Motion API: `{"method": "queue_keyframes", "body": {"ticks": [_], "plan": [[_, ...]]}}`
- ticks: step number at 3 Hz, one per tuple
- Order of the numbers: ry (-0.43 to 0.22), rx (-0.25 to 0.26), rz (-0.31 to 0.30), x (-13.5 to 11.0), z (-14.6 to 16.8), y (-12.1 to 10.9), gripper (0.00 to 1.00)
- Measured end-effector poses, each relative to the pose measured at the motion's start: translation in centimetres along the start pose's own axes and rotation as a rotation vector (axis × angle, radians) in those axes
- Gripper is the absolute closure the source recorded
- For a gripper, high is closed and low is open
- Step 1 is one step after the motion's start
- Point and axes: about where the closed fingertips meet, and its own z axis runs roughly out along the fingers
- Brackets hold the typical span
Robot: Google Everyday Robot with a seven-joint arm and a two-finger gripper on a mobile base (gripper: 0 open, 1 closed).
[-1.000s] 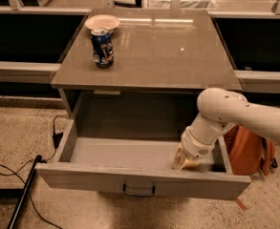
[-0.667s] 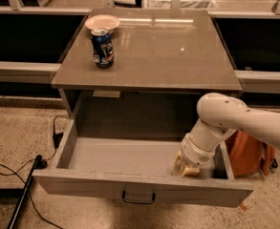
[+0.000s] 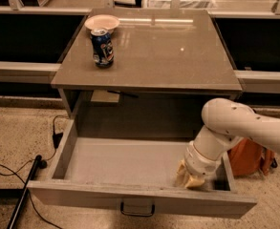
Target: Open top drawer
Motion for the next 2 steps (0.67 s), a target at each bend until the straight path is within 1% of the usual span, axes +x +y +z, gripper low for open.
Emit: {"method": "queue_keyframes", "body": {"ticks": [1,2], "plan": [[0.0,-0.005,-0.006,-0.1,0.0,0.3,1.0],[0.0,-0.029,-0.034,-0.3,0.0,1.7,1.0]]}}
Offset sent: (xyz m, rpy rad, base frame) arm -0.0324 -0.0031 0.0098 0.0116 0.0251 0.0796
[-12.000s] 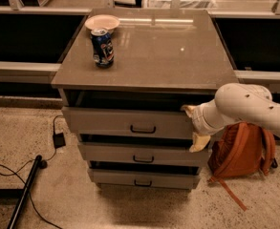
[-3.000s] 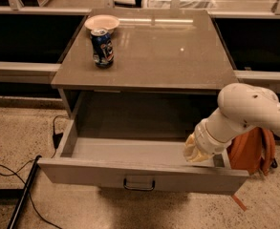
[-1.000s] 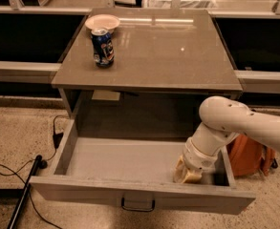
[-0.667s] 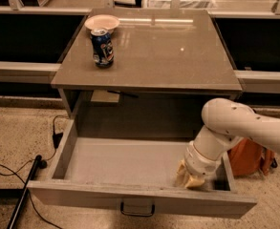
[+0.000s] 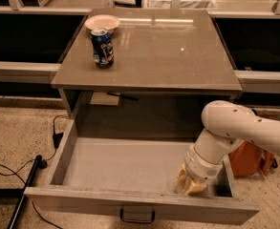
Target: Open top drawer
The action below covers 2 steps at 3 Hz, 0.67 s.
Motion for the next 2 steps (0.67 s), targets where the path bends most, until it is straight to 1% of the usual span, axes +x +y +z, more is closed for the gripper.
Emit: {"method": "queue_keyframes", "body": {"ticks": [1,2], "plan": [[0.007,0.005,-0.031,-0.4,-0.4,0.3,1.0],[0.029,0.059,-0.073,-1.3,-2.2,-0.3,1.0]]}}
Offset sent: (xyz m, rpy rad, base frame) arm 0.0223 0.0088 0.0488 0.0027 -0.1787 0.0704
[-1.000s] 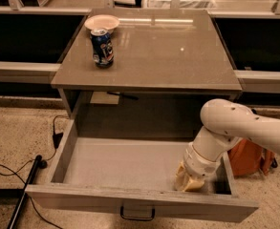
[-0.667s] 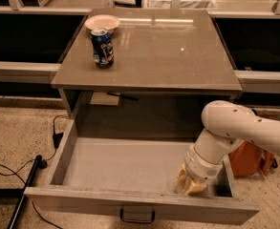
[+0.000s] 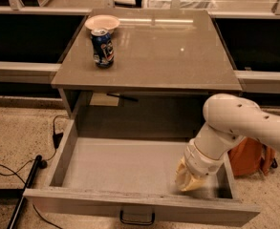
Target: Open top drawer
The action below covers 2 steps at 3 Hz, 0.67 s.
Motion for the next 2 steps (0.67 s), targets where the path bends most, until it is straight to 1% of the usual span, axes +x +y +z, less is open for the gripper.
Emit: {"method": "queue_keyframes", "body": {"ticks": [1,2], "plan": [[0.018,0.091,-0.051,-1.2,-3.0,-0.7,1.0],[0.014,0.152,-0.091,-2.1,-5.1,-0.9,1.0]]}}
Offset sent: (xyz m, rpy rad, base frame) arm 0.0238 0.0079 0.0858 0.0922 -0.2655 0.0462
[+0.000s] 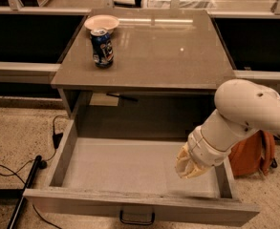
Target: Open top drawer
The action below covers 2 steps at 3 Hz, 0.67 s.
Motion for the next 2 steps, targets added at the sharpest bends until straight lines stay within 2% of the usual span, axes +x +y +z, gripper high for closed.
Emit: {"method": "queue_keyframes", "body": {"ticks": [2], "plan": [[0.0,0.001,-0.004,-0.01,-0.05,0.03,0.51]]}}
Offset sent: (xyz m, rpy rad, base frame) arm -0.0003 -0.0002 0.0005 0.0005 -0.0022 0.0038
